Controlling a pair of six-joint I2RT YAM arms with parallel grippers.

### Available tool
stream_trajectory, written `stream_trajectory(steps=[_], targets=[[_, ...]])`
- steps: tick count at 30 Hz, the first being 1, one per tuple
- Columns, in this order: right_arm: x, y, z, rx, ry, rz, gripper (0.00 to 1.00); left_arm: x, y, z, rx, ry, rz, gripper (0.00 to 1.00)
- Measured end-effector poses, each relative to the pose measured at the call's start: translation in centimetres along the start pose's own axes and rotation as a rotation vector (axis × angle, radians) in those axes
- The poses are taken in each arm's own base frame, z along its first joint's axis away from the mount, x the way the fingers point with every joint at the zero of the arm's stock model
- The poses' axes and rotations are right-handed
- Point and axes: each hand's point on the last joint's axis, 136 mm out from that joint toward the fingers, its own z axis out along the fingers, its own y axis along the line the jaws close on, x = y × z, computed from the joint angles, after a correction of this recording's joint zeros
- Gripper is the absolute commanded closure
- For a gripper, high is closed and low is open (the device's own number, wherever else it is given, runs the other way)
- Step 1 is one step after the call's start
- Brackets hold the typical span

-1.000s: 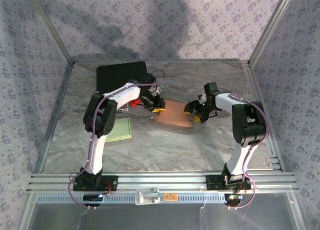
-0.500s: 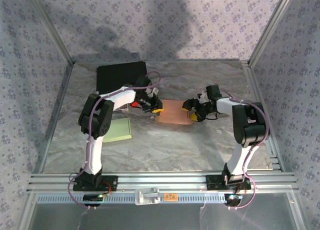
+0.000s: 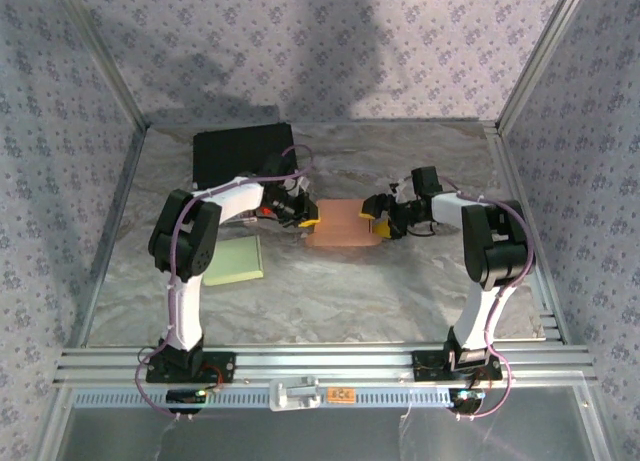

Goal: Fold the paper box

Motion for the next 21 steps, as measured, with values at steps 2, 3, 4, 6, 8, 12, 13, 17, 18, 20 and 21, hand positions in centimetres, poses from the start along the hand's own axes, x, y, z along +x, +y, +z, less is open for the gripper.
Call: stream_trajectory(steps=[2,3,4,6,8,12,13,17,18,20,21], targets=[[0.0,0.2,0.1,-0.010,0.009,-0.009,0.23,0.0,0.2,-0.1,0.001,-0.003,-0.003,0.86],[0.1,0.3,0.1,-0.017,0.015,-0.013,0.24,0.0,0.2,-0.2,0.005,-0.007,-0.002,0.86],[0.1,0.5,0.2,-0.024,0.020,-0.018,0.24,0.0,0.3,-0.2,0.007,-0.008,-0.004,0.87],[0.1,0.9,0.5,-0.040,0.034,-0.027,0.24,-0.1,0.5,-0.4,0.015,-0.011,-0.009,0.87],[0.2,1.4,0.8,-0.058,0.049,-0.039,0.26,-0.2,0.7,-0.6,0.022,-0.015,-0.017,0.87],[0.3,2.4,1.4,-0.090,0.075,-0.062,0.31,-0.3,0.8,-0.8,0.032,-0.014,-0.026,0.87],[0.3,2.7,1.5,-0.098,0.080,-0.064,0.32,-0.3,0.8,-0.8,0.033,-0.014,-0.026,0.87],[0.3,3.4,2.0,-0.113,0.083,-0.056,0.41,-0.3,0.8,-0.8,0.030,-0.013,-0.031,0.80],[0.3,3.5,2.0,-0.115,0.081,-0.050,0.43,-0.3,0.9,-0.8,0.027,-0.012,-0.036,0.78],[0.1,3.8,2.1,-0.122,0.076,-0.028,0.48,-0.3,1.0,-1.0,0.017,-0.015,-0.043,0.72],[-0.1,4.0,2.1,-0.126,0.072,-0.013,0.51,-0.3,1.0,-1.1,0.007,-0.021,-0.043,0.70]])
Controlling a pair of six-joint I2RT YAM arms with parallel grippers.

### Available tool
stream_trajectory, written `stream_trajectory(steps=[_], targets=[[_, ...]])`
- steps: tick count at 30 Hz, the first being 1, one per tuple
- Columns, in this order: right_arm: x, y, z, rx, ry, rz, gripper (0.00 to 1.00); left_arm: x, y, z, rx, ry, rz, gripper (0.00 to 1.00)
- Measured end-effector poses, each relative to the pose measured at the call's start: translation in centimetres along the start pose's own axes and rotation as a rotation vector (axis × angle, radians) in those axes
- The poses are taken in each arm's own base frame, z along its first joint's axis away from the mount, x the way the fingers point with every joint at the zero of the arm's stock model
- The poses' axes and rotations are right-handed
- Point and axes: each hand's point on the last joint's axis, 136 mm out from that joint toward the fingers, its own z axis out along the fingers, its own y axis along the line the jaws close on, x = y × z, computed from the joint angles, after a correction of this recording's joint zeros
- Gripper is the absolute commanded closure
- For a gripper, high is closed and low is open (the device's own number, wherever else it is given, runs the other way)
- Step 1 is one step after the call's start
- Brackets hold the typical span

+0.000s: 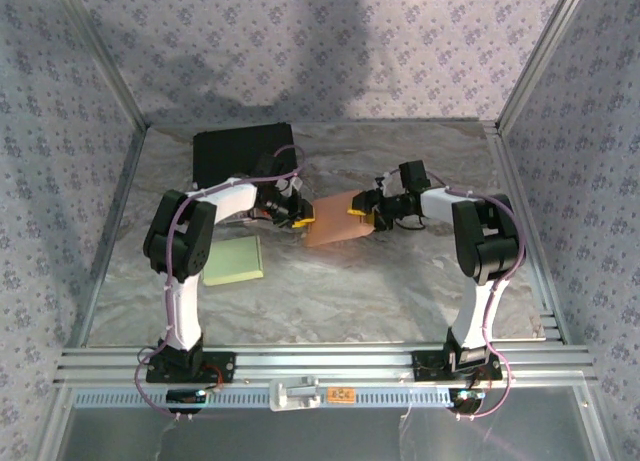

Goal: Fold the paper box

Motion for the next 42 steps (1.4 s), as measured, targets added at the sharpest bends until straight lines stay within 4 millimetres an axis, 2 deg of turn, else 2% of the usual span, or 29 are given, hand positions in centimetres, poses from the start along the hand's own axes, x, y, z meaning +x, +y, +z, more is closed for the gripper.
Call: stream_trajectory(steps=[4,8,9,12,14,16,18,20,23,24,26,32,38,42], targets=[[-0.9,0.4,-0.3,-0.025,-0.031,0.086,0.53,-0.6,0.6,-1.2,-0.080,-0.059,0.005,0.67],[-1.5,-0.1,-0.9,-0.043,-0.057,0.210,0.55,-1.3,-0.6,-4.4,-0.160,-0.168,0.118,0.64],[-1.6,-0.2,-1.1,-0.047,-0.059,0.242,0.56,-1.4,-1.4,-5.2,-0.168,-0.196,0.163,0.63],[-1.6,-0.3,-1.6,-0.049,-0.057,0.335,0.57,-0.5,-5.6,-7.6,-0.167,-0.283,0.418,0.60],[-1.3,-0.2,-2.0,-0.040,-0.045,0.395,0.57,1.8,-8.7,-8.2,-0.136,-0.319,0.640,0.53],[-1.0,0.0,-2.4,-0.023,-0.033,0.451,0.56,4.8,-10.6,-7.9,-0.105,-0.313,0.838,0.48],[-0.4,0.1,-2.8,-0.003,-0.016,0.502,0.55,7.5,-11.3,-7.0,-0.091,-0.274,0.998,0.47],[0.6,0.3,-3.2,0.022,0.013,0.558,0.56,9.4,-11.2,-6.0,-0.096,-0.229,1.164,0.42],[2.1,0.3,-3.6,0.053,0.053,0.636,0.56,11.1,-10.3,-4.9,-0.128,-0.171,1.334,0.41],[2.6,0.3,-3.8,0.061,0.064,0.660,0.56,11.3,-10.2,-4.8,-0.141,-0.160,1.373,0.31],[3.7,0.1,-4.1,0.074,0.080,0.698,0.58,11.5,-10.0,-4.6,-0.162,-0.147,1.455,0.23],[4.7,-0.6,-4.9,0.077,0.088,0.761,0.57,11.6,-10.6,-4.1,-0.211,-0.140,1.593,0.25],[6.3,-0.7,-5.1,0.087,0.134,0.833,0.61,10.0,-10.4,-3.0,-0.313,-0.158,1.615,0.27],[6.9,-1.1,-5.3,0.089,0.149,0.875,0.64,10.1,-10.8,-3.1,-0.316,-0.173,1.616,0.30]])
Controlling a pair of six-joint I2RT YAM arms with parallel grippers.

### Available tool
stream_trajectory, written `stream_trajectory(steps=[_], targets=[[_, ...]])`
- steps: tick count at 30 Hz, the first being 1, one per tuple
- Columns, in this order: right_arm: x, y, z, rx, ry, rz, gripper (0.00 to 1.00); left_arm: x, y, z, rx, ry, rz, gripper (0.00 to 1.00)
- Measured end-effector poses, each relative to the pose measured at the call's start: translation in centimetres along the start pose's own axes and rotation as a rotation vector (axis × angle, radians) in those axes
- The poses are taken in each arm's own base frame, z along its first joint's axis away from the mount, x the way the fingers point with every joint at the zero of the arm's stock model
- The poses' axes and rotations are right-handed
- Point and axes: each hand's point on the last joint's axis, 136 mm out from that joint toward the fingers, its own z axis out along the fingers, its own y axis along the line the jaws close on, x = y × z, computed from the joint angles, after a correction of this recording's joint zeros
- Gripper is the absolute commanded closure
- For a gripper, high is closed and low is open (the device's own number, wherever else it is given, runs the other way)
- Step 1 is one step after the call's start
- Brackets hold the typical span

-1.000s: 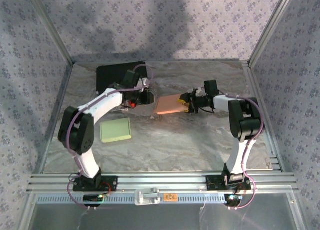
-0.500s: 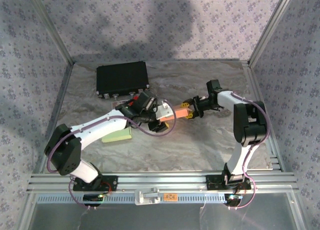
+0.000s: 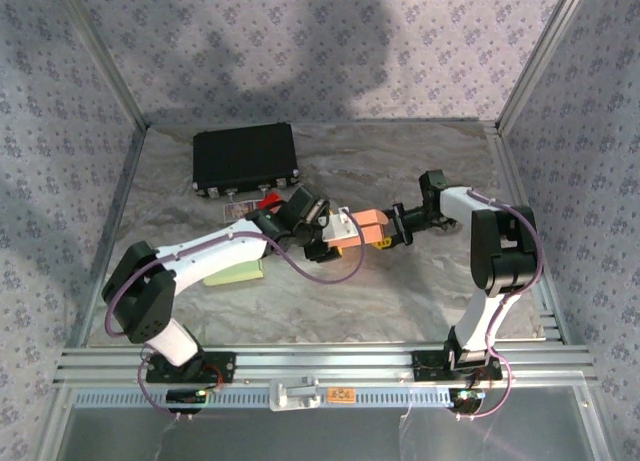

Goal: Fold the paper box

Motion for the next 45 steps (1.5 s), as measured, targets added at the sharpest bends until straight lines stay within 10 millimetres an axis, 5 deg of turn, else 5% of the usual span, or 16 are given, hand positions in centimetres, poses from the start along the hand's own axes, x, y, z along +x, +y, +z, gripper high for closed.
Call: stream_trajectory(steps=[10,22,36,45], targets=[[-0.3,-0.7,-1.0,-0.014,0.006,0.055,0.65,-1.9,0.0,-4.1,-0.030,-0.091,-0.012,0.27],[0.2,-1.5,-0.8,-0.018,0.030,0.091,0.64,0.2,-1.0,1.1,0.111,0.081,0.028,0.26],[-0.2,-2.4,-0.7,-0.043,0.090,0.190,0.55,1.0,-1.7,4.0,0.138,0.164,0.089,0.29],[-1.8,-3.8,-1.4,-0.034,0.065,0.262,0.31,0.7,-1.1,5.5,0.129,0.181,0.086,0.34]])
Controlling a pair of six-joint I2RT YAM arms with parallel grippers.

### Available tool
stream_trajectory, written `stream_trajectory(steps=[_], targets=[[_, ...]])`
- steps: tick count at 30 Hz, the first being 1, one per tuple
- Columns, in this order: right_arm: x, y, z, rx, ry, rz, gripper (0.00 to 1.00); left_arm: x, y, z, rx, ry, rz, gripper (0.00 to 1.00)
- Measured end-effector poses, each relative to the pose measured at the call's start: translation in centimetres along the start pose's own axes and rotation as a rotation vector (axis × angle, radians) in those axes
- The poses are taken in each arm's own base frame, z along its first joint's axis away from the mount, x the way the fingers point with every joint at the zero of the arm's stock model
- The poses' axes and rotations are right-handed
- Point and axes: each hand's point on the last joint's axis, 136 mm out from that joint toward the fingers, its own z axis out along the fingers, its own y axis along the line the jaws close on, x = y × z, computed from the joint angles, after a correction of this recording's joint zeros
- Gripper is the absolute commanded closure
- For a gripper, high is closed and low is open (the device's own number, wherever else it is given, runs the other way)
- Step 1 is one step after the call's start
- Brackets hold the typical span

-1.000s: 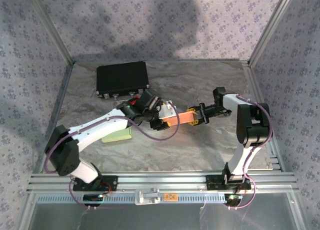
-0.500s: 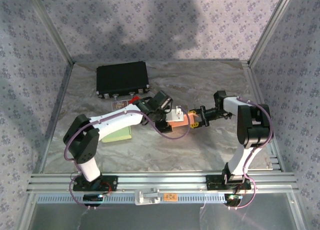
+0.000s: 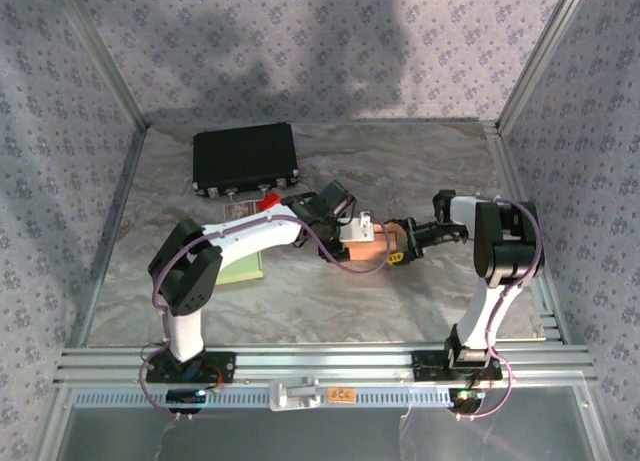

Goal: Fold the paper box

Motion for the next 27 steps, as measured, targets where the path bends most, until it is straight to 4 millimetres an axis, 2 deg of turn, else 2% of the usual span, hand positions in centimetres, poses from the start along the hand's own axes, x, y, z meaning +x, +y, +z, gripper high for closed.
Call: stream_trajectory(steps=[5,9,12,14,17,20,22,25,27], targets=[[-0.7,-0.2,-2.0,-0.001,-0.062,0.010,0.28,-0.7,0.2,-0.2,0.002,-0.015,0.000,0.37],[-0.1,1.2,-5.1,-0.012,-0.174,-0.078,0.27,-0.7,0.1,-0.3,0.012,-0.016,-0.004,0.39],[1.4,2.8,-8.7,-0.042,-0.329,-0.221,0.33,-0.8,0.0,-0.4,0.023,-0.017,-0.009,0.41],[2.9,4.0,-11.5,-0.040,-0.483,-0.359,0.42,-1.0,0.0,-0.4,0.026,-0.021,-0.016,0.42],[5.8,5.3,-14.2,0.004,-0.702,-0.610,0.49,-1.3,0.1,-0.6,0.027,-0.028,-0.023,0.43],[8.5,4.7,-14.2,0.112,-0.864,-0.853,0.51,-1.7,0.1,-0.7,0.032,-0.040,-0.027,0.43],[9.3,3.6,-13.4,0.178,-0.920,-0.990,0.51,-1.7,0.0,-0.8,0.039,-0.043,-0.027,0.44],[8.2,1.4,-12.7,0.282,-0.959,-1.096,0.50,-1.7,-0.2,-0.8,0.051,-0.044,-0.031,0.47],[7.2,0.7,-12.6,0.342,-0.970,-1.138,0.50,-1.7,-0.4,-0.8,0.057,-0.045,-0.033,0.49]])
